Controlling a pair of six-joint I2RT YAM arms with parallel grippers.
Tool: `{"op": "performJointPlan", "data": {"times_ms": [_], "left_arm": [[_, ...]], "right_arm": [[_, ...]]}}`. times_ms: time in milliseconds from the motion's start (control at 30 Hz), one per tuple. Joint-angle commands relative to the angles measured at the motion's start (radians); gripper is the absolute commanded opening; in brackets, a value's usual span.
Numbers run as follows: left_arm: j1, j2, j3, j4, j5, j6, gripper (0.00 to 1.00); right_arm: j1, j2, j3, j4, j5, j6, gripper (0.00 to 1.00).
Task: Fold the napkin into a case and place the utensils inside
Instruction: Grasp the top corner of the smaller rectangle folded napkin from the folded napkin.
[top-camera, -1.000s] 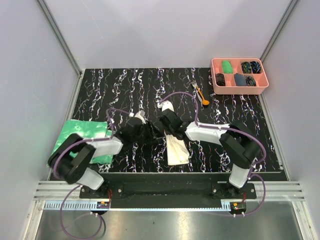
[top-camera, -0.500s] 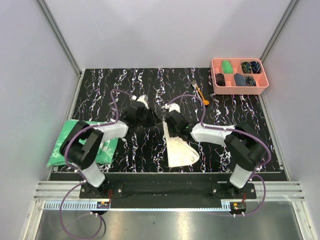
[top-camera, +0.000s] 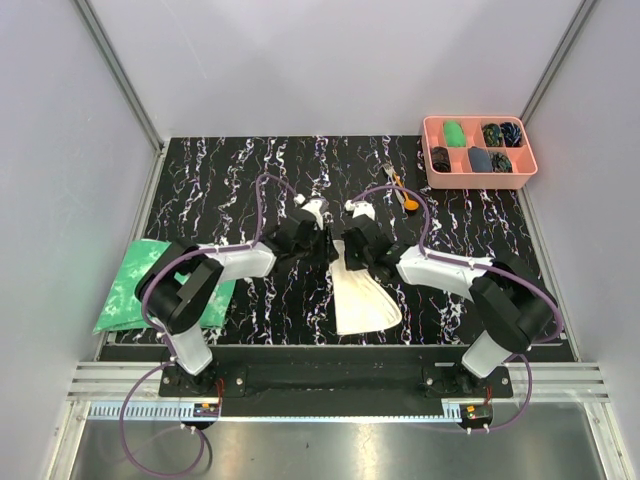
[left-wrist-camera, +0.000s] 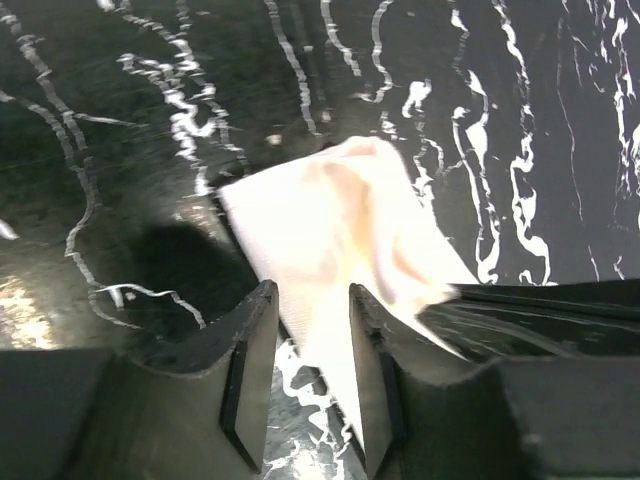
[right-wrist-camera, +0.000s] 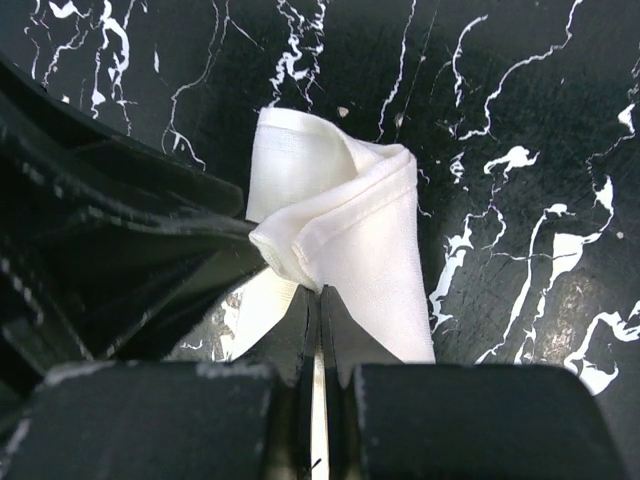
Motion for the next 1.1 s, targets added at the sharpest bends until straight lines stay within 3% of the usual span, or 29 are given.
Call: {"op": "performJointPlan", "data": {"times_ms": [0, 433, 833, 1000, 1067], "left_arm": [[-0.034, 0.004, 0.068, -0.019, -0.095, 0.070, 0.40], [-0.072, 0.079, 0.138, -0.119, -0.189, 0.090, 0.37], [-0.089, 0.030, 0.095, -0.103, -0.221, 0.061, 0.56], [-0.104, 0.042, 0.098, -0.091, -0.227, 0.062, 0.55], [-0.104, 0.057, 0.111, -0.099, -0.222, 0.057, 0.49]], "right_arm": [[-0.014, -0.031, -0.011, -0.002, -0.024, 0.023, 0.00], [-0.026, -0.039, -0.026, -0.004, -0.036, 0.041, 0.00], [-0.033, -0.039, -0.029, -0.002, -0.050, 0.051, 0.00], [-0.034, -0.040, -0.029, -0.004, -0.057, 0.063, 0.00], [-0.034, -0.045, -0.029, -0.005, -0.057, 0.065, 0.00]]}}
